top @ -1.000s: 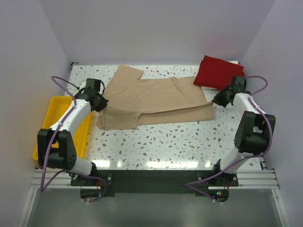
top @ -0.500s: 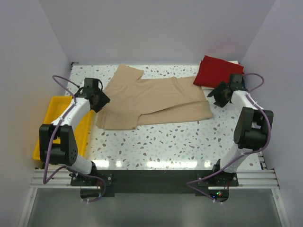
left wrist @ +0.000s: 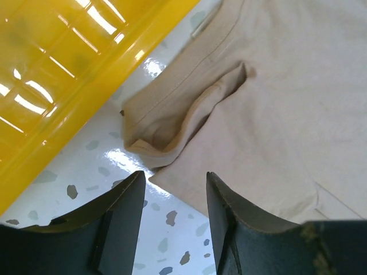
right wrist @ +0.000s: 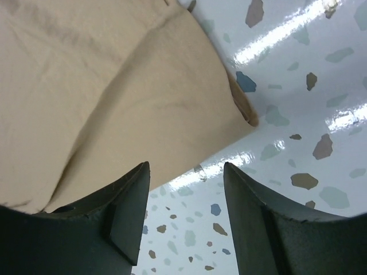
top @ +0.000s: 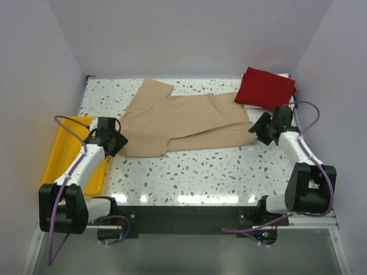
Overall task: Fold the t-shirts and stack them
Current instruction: Fold the tshirt
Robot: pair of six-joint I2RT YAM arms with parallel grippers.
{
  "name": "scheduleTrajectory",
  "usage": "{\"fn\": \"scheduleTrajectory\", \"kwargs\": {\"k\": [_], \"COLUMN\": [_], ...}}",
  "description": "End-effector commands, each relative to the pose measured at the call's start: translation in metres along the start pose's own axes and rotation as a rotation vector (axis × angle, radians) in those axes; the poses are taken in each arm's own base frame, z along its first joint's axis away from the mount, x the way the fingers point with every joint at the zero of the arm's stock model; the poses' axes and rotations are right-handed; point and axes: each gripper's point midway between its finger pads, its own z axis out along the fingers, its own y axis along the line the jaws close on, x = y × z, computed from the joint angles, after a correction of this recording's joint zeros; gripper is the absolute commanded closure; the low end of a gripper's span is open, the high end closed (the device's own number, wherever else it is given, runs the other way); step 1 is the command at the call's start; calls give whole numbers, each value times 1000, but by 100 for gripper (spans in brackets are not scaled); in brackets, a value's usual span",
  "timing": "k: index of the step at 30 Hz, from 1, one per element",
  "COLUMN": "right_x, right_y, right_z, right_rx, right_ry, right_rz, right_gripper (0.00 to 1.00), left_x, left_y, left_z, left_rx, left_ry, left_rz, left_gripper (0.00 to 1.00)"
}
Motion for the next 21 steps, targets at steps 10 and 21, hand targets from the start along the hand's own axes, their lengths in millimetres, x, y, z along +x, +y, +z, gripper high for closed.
{"fn": "scheduleTrajectory", "kwargs": {"k": [10,21], "right_x": [13,26], "right_y": [-19,-29], "right_z": [5,22], "right_rx": [28,50], "right_ry": [-4,39], "right_rz": [-28,-29], "right_gripper": [45,46], "left_x": [6,17], "left_y": [9,29], "left_z": [21,35], "left_rx": [-45,-122], "left_ry": [-3,3], "left_rz": [-59,-57], "left_gripper": [61,59]}}
